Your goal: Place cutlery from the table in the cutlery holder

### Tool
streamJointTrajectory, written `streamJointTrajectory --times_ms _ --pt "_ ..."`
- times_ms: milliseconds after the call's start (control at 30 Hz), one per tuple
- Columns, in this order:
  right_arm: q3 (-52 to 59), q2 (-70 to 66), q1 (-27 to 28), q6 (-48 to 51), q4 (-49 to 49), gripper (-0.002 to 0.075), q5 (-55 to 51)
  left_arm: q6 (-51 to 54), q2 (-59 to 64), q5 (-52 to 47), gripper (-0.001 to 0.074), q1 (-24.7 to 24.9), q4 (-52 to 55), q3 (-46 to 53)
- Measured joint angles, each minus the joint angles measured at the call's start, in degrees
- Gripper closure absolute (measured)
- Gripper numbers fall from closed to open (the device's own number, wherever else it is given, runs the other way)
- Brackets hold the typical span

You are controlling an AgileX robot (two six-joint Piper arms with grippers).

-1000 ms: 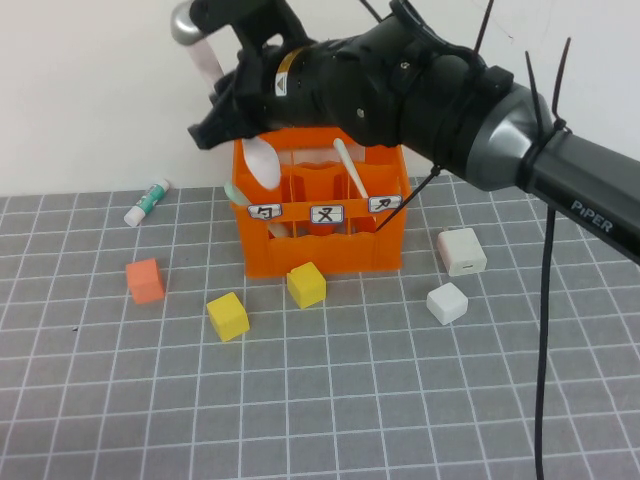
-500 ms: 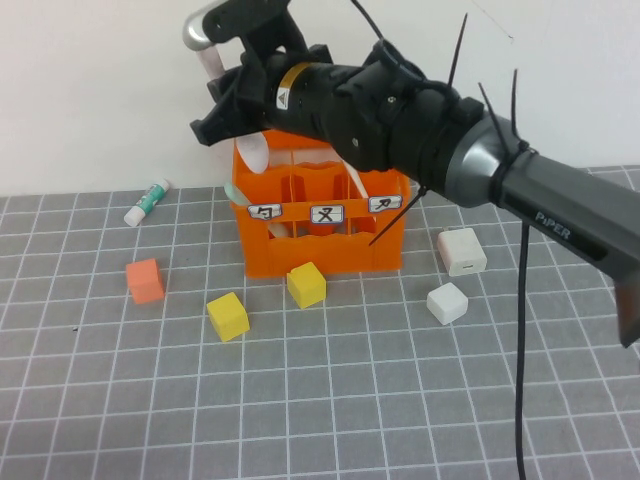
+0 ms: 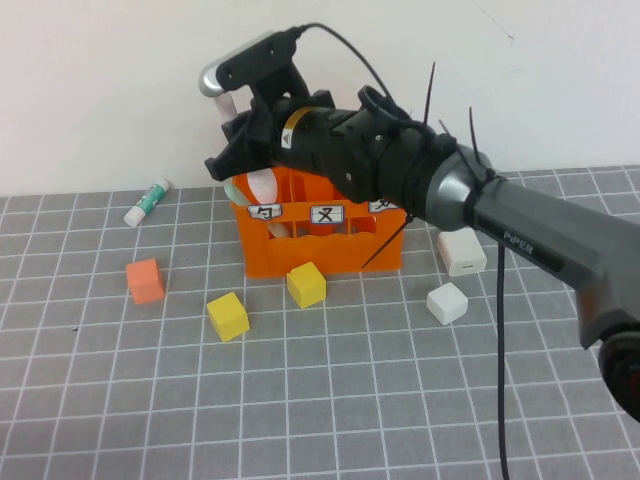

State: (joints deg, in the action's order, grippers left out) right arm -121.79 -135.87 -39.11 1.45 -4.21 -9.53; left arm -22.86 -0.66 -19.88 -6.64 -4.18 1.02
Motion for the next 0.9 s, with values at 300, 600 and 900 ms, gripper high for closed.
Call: streamJointTrajectory --times_ms 300,600,900 --pt "0.00 -1.49 0.00 0.10 1.70 0.0459 -0.59 0.00 0.00 0.00 0.0736 0.00 0.00 0.00" --pt "0.11 6.06 0.00 0.56 1.10 0.0420 -13.75 0.00 0.00 0.00 0.0736 0.00 0.00 0.00" --pt "10.68 25.49 -2.03 0.74 -3.59 0.0530 -24.03 0.00 0.00 0.00 0.0736 0.00 0.00 0.00"
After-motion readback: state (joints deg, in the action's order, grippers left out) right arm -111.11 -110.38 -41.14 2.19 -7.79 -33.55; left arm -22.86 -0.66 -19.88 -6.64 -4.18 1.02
